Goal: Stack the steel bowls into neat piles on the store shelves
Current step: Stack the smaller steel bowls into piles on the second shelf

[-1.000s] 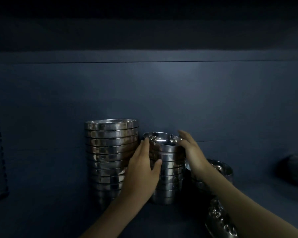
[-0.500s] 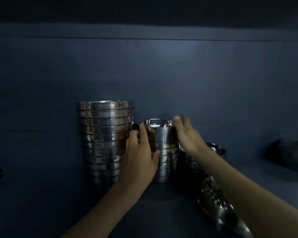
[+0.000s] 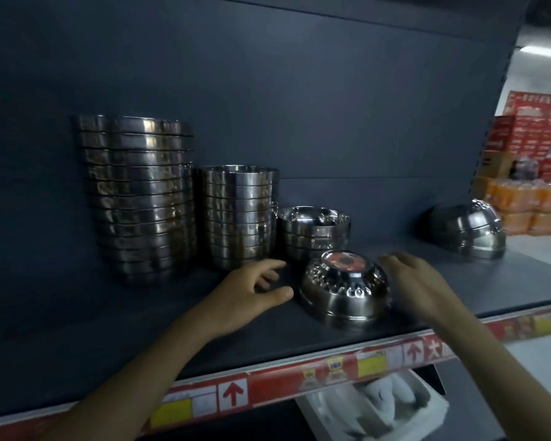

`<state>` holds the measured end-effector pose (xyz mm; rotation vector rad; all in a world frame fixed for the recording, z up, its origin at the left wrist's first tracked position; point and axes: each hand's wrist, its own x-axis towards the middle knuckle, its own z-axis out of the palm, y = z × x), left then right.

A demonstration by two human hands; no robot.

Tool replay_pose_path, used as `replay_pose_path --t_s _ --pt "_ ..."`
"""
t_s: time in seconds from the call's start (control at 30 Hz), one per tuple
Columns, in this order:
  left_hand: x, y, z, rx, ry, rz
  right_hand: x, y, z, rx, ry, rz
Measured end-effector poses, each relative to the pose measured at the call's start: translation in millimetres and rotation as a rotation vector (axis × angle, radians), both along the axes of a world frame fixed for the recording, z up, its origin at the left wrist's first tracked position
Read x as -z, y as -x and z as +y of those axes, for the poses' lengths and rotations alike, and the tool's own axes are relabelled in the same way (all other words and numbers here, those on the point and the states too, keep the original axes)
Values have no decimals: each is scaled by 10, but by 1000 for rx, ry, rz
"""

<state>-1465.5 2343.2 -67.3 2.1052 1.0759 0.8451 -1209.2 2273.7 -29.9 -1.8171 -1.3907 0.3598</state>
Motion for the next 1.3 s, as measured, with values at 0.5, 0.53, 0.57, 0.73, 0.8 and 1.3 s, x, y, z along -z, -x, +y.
replay_pose_path --t_s 0.5,0.53,0.57,0.73,0.8,1.3 --pt "59 52 6 -36 5 -41 211 447 30 -3 -88 137" --pt "66 52 13 -38 3 -45 240 448 28 -3 -108 141" --pt "74 52 19 -39 5 -53 278 435 28 -9 -129 152" --pt "57 54 -11 -11 -30 -112 348 380 7 -116 -224 313" --pt "40 63 -28 -11 -58 -144 348 372 -13 -172 -280 369" --pt "39 53 -58 61 -38 -479 464 179 -74 -375 -446 356"
